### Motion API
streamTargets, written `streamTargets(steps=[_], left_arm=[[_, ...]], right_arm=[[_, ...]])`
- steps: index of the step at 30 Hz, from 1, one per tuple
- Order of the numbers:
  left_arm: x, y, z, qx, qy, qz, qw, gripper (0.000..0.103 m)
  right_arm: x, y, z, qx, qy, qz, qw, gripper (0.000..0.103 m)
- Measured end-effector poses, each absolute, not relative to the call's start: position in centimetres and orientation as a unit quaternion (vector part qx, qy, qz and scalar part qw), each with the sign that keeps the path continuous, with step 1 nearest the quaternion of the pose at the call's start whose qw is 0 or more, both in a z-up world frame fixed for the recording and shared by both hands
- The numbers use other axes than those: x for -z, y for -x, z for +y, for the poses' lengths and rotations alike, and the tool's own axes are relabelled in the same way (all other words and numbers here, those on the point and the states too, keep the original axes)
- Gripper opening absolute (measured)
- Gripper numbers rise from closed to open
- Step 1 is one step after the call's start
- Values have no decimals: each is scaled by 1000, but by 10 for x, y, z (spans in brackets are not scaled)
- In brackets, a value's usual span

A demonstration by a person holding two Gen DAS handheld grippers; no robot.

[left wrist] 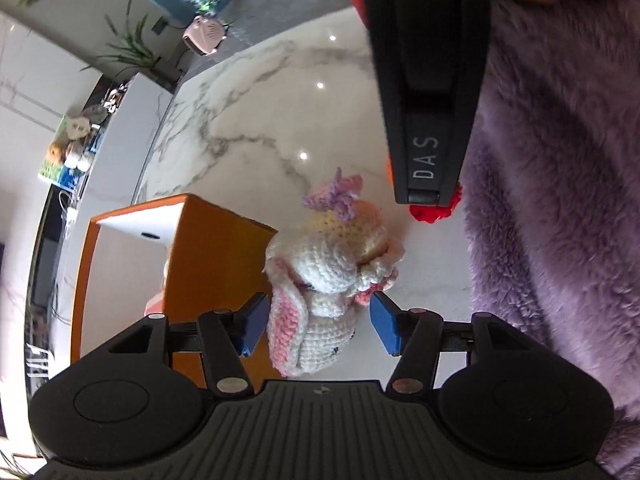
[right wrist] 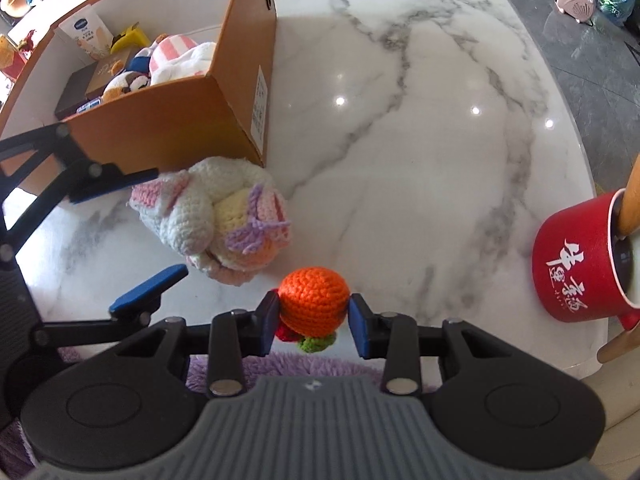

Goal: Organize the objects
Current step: 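Grasp the crocheted bunny with the left tool while the right grasps the orange carrot, then carry the bunny and carrot over the orange box with both tools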

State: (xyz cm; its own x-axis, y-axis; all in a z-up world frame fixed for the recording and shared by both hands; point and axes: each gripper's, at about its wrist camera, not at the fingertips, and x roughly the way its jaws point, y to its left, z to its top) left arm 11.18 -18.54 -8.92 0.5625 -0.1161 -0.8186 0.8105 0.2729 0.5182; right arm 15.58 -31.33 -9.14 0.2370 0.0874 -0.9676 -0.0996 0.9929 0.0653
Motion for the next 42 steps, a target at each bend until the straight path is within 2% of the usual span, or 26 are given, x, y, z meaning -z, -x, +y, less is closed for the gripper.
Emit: streamTargets(steps=[8, 19, 27, 30, 37, 42], left_arm=[[106, -123, -190, 314, -508, 339, 727, 66], [121, -115, -200, 270, -540, 313, 733, 51], [96, -117, -182, 240, -413, 365, 799, 40], [82, -122, -164, 230, -323, 402, 826, 39], [62, -121, -127, 185, -186, 447, 855, 37], [40, -101, -98, 157, -112, 446, 874, 37]], right_arm=[[96, -159, -312, -61, 4, 624, 779, 39], [98, -161, -313, -60, -3, 629, 775, 40], [94, -157, -318, -53, -19, 617, 785, 39], [90, -154, -318, -53, -18, 605, 794, 39], [84, -148, -322, -59, -25, 584, 809, 39], [82, -145, -329, -68, -46, 572, 816, 39]])
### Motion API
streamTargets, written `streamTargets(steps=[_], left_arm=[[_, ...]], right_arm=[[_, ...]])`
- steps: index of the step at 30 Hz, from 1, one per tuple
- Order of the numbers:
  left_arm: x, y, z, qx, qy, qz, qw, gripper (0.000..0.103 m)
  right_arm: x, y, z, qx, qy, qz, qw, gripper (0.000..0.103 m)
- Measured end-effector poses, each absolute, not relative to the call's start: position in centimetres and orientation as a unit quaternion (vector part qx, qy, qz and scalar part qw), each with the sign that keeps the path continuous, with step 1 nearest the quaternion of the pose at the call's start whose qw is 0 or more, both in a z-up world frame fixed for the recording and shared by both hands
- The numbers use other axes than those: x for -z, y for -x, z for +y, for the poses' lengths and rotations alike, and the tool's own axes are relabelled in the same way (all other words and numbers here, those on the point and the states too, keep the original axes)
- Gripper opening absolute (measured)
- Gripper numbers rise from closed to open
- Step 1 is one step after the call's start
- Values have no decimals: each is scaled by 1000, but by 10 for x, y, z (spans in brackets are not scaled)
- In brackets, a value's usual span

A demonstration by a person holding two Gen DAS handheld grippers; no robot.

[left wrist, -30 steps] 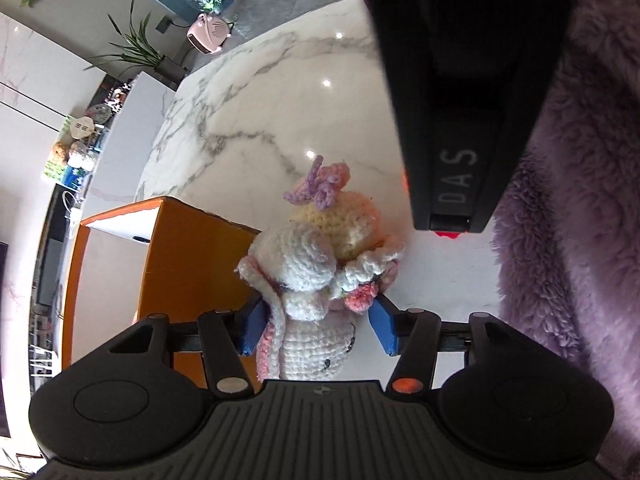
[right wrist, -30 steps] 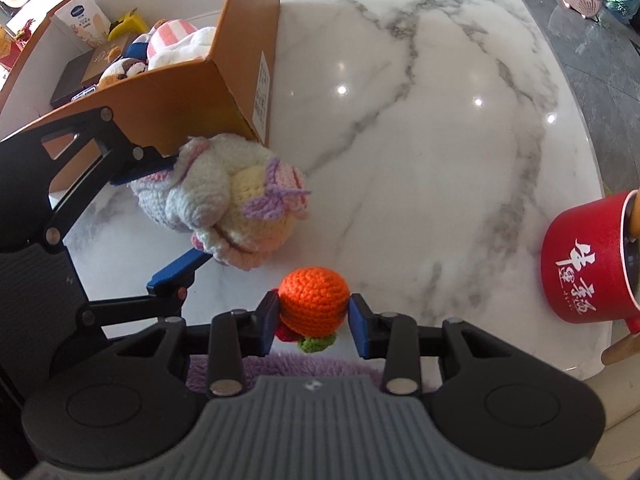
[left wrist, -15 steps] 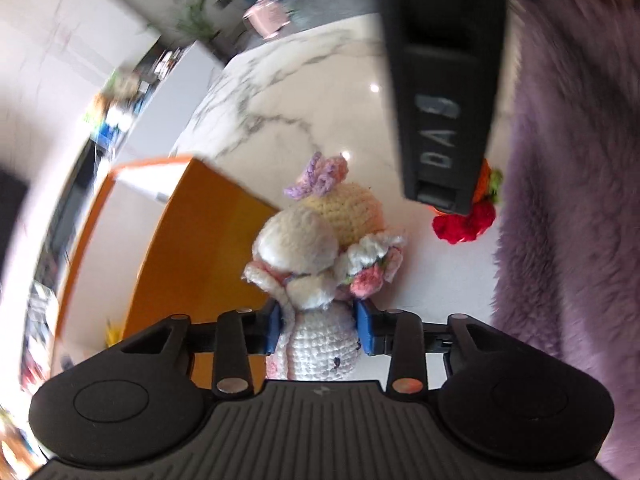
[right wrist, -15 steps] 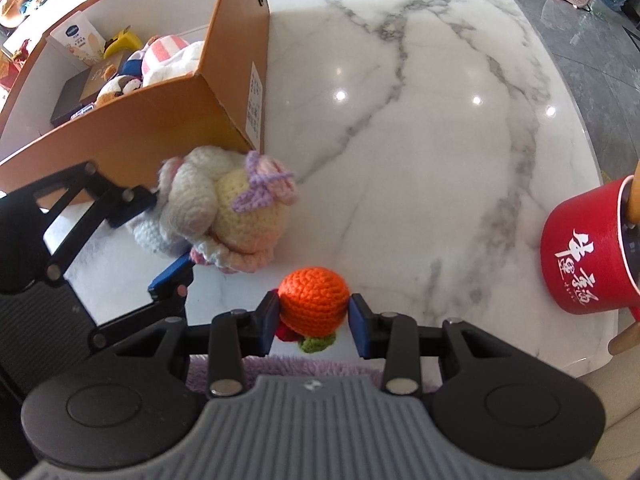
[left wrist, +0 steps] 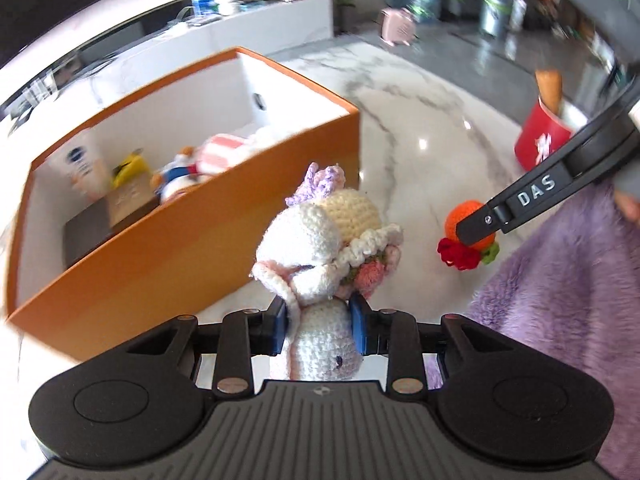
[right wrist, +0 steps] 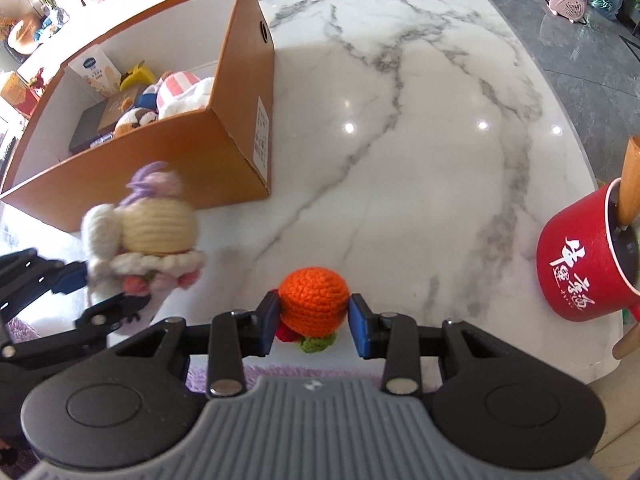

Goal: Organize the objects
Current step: 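Carry the bunny and carrot over the orange box with both tools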

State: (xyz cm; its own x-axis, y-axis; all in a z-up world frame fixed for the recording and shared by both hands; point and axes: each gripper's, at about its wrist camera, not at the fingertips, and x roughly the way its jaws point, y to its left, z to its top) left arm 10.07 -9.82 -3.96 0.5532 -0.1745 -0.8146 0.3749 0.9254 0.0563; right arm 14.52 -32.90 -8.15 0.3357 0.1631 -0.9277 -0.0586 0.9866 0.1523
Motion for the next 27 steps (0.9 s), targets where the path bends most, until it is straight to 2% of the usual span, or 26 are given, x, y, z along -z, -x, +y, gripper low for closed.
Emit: streamTargets(steps=[11, 16, 22, 27], left_arm=[[-42, -83, -62, 116, -21, 424, 898, 37], [-76, -103, -45, 97, 43, 439, 892, 37], [-82, -155, -30, 76, 74, 434, 895, 37], [-71, -206, -16, 66, 88, 442, 890, 37]], right_arm=[[61, -132, -352, -132, -97, 514, 842, 39], [7, -139, -347, -187, -139, 467, 853, 39], [-47, -179, -314, -220, -118, 409, 878, 39], [-35, -232, -281, -215, -63, 394, 891, 39]])
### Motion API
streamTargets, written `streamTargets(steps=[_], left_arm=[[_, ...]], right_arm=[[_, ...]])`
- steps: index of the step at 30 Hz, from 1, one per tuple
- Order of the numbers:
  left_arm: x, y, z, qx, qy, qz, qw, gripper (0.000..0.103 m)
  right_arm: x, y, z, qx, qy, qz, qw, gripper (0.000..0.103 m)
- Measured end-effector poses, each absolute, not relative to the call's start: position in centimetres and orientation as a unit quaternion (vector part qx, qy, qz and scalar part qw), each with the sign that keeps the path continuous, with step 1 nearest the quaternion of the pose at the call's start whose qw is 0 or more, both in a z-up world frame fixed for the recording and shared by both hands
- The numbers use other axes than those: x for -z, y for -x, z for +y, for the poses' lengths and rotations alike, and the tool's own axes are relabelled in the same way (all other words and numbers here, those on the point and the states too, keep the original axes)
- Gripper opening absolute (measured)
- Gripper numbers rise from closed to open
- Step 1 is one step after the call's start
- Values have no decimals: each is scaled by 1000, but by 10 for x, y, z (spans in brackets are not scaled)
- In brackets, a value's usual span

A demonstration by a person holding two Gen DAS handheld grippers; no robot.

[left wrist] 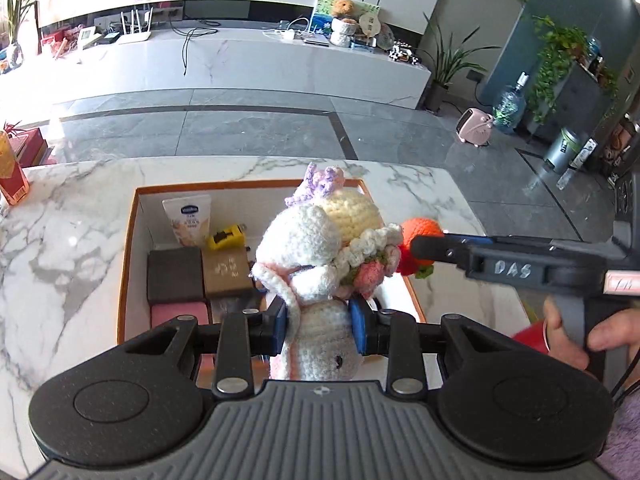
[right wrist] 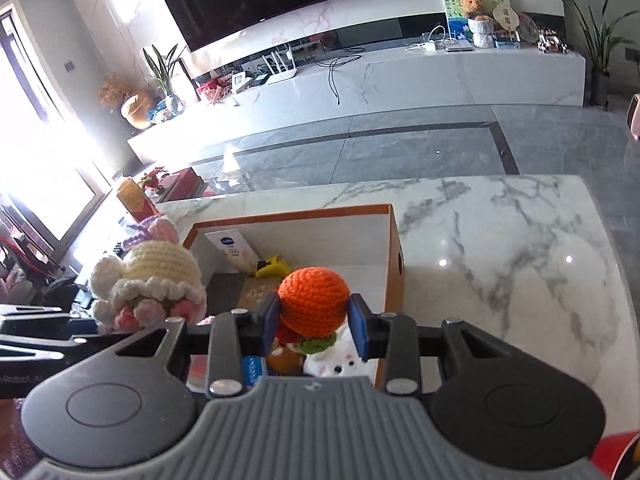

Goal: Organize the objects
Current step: 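Carry the bunny and carrot over the orange box with both tools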

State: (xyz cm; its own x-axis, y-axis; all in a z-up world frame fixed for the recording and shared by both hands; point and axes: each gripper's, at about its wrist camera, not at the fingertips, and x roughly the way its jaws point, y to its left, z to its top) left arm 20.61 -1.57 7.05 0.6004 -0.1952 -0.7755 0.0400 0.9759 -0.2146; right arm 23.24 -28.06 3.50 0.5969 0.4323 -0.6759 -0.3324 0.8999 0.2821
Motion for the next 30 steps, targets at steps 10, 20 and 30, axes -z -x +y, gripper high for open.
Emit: streamTargets(steps=[10, 20, 30], left_arm=[[-18, -280, -6, 72, 123, 478, 867, 37], [15, -310, -9, 50, 134, 495, 857, 37], [10, -317, -28, 60, 76, 494, 864, 37]], right_arm=[[15, -300, -253, -218, 0, 415, 883, 39], [50, -315, -219, -213, 161, 402, 876, 39], [53, -310, -221, -218, 177, 392, 876, 40]])
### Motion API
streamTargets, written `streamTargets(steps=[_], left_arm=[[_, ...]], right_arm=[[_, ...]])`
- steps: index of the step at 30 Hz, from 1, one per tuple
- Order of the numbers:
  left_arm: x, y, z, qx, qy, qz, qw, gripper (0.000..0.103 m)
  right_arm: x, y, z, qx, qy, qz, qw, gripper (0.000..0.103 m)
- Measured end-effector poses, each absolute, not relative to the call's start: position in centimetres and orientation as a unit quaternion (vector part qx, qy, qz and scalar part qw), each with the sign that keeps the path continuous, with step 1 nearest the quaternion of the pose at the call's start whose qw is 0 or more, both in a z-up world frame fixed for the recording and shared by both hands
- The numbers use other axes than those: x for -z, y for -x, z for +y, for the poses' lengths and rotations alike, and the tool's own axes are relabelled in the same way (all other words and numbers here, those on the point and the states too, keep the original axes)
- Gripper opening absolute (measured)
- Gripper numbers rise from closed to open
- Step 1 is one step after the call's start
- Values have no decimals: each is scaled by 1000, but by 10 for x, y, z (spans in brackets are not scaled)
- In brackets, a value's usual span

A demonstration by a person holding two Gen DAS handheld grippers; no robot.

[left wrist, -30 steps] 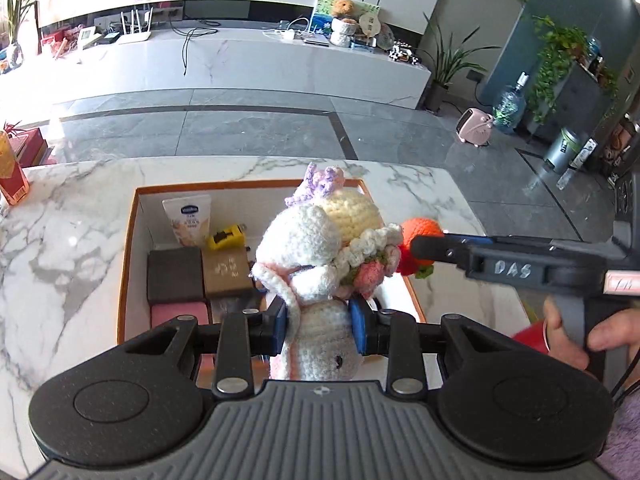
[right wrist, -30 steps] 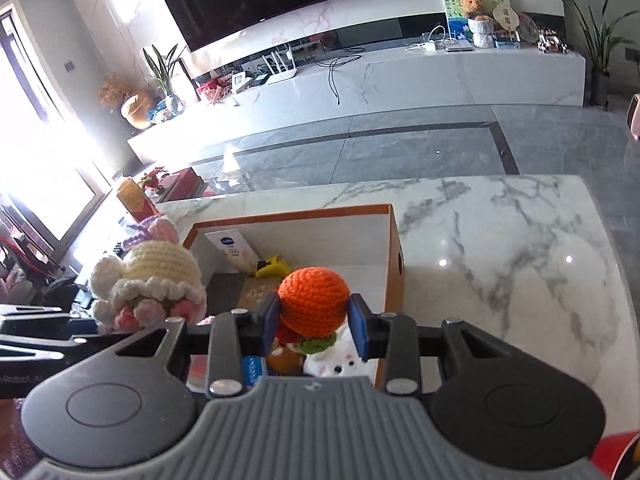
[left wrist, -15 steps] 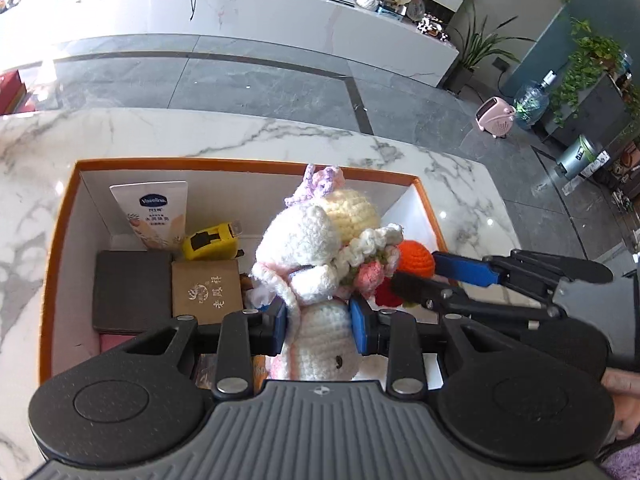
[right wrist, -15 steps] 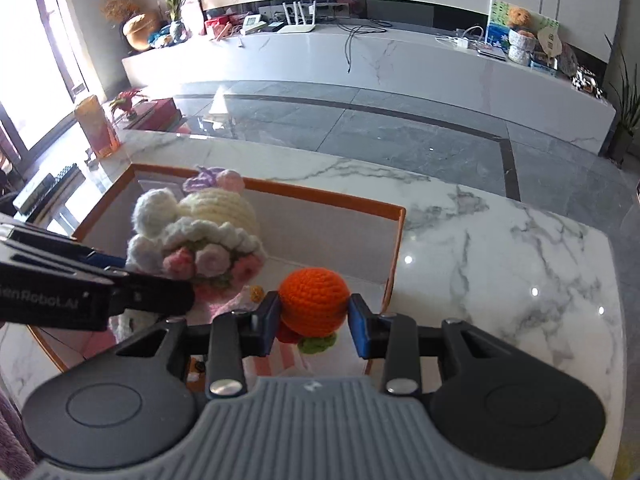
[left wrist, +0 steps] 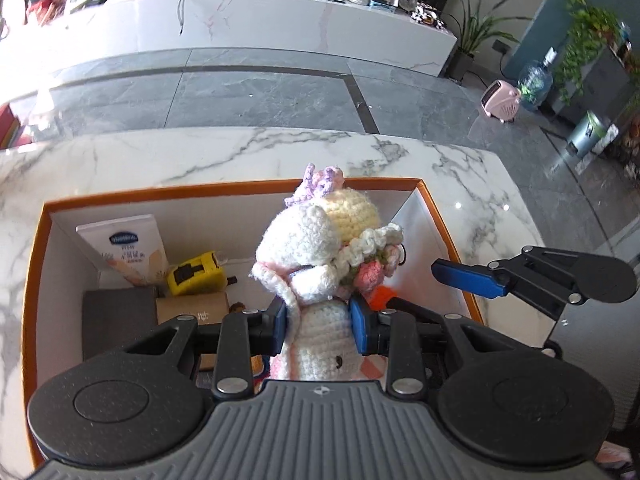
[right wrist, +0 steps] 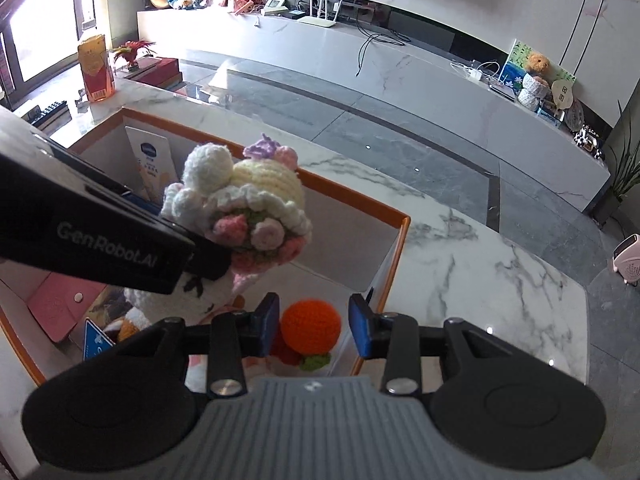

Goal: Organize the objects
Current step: 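Carry the bunny and carrot over the orange box with both tools, then open the right tool to drop the carrot while the left lowers the bunny into the box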

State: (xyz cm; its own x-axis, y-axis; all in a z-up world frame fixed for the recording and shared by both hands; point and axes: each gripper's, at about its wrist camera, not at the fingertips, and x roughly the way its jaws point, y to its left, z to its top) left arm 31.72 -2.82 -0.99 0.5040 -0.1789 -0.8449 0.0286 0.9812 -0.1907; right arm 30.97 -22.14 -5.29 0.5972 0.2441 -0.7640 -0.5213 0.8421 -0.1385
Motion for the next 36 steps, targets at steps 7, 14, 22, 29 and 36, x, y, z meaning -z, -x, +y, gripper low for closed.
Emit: streamTargets(steps=[7, 14, 22, 29, 36], left_arm=[[0, -322, -56, 101, -78, 479, 869, 37], [14, -320, -90, 136, -232, 466, 843, 37], [39, -324, -109, 144, -337, 458, 810, 38], [55, -323, -115, 148, -369, 445, 803, 43], [53, -321, -112, 146, -360, 437, 811, 52]], right_arm=[[33, -287, -240, -193, 131, 361, 903, 41], [39, -273, -272, -142, 34, 378, 914, 29], [53, -282, -276, -149, -13, 390, 909, 29], [64, -287, -270, -155, -11, 401, 903, 29], [67, -284, -268, -154, -2, 406, 901, 30]])
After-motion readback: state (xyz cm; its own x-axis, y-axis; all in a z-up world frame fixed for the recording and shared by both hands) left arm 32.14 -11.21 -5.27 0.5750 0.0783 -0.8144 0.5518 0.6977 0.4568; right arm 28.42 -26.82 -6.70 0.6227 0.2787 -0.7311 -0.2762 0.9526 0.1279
